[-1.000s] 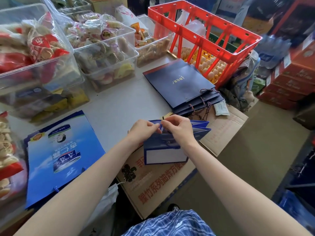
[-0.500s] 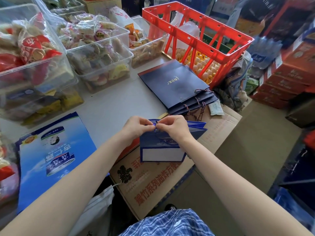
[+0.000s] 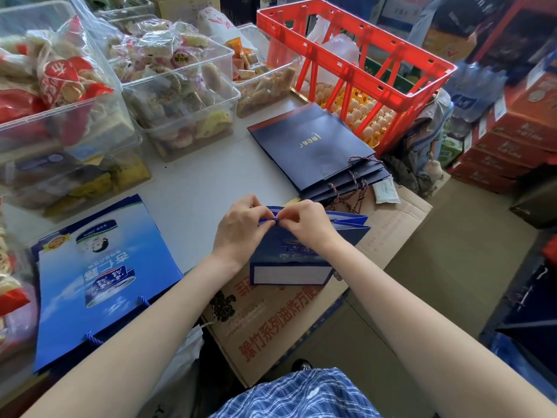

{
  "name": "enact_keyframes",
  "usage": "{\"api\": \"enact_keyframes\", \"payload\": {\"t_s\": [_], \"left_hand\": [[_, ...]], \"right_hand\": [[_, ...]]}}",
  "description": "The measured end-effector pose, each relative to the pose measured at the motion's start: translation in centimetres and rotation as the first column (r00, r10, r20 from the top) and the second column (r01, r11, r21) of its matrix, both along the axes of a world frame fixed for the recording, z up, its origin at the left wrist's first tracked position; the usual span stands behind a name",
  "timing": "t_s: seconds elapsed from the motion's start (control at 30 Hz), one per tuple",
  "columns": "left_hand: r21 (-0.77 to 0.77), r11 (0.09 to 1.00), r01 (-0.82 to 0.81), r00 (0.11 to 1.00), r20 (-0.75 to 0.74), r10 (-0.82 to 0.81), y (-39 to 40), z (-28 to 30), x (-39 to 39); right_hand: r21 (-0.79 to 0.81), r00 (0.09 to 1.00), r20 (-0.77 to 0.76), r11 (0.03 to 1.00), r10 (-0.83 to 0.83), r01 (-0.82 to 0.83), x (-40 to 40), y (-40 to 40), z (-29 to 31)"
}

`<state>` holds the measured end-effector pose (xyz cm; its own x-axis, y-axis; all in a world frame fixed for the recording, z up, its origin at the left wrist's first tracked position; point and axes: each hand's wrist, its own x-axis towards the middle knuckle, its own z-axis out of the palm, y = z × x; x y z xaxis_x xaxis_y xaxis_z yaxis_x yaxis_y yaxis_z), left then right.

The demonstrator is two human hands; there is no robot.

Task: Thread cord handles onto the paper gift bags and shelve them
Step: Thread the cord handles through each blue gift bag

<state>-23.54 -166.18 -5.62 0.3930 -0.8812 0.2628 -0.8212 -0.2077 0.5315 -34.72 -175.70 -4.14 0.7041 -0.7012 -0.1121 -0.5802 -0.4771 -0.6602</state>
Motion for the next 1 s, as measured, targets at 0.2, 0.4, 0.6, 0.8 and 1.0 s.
{"api": "enact_keyframes", "payload": {"t_s": [0.2,0.4,0.6,0.8,1.0], "left_hand": [[0.096,0.986,-0.134,0.977,-0.152,0.147,-0.8,-0.1,0.0],[0.135,0.99,0.036,0.947,-0.322,0.009,-0.6,0.0,1.6],[0.172,0.98,0.096,0.937,-0.349,-0.03,-0.8,0.2,2.1],[0.153,0.983,0.103,0.904,-0.427,-0.029,-1.0,0.2,2.1],[0.206,0.956,0.21,0.934,-0.33,-0.134,-1.3,-0.3,2.5]], "right_hand": [[0.003,0.998,0.058,1.0,-0.016,0.016,-0.3,-0.4,-0.3],[0.042,0.995,0.029,0.994,0.096,-0.097,-0.5,-1.3,-0.3],[0.035,0.99,0.031,0.99,0.139,-0.14,-0.3,-1.7,-0.2],[0.084,0.992,0.113,0.994,0.056,-0.065,0.0,-1.4,0.0],[0.24,0.991,0.133,0.97,0.0,-0.032,0.4,-1.7,0.0]]}}
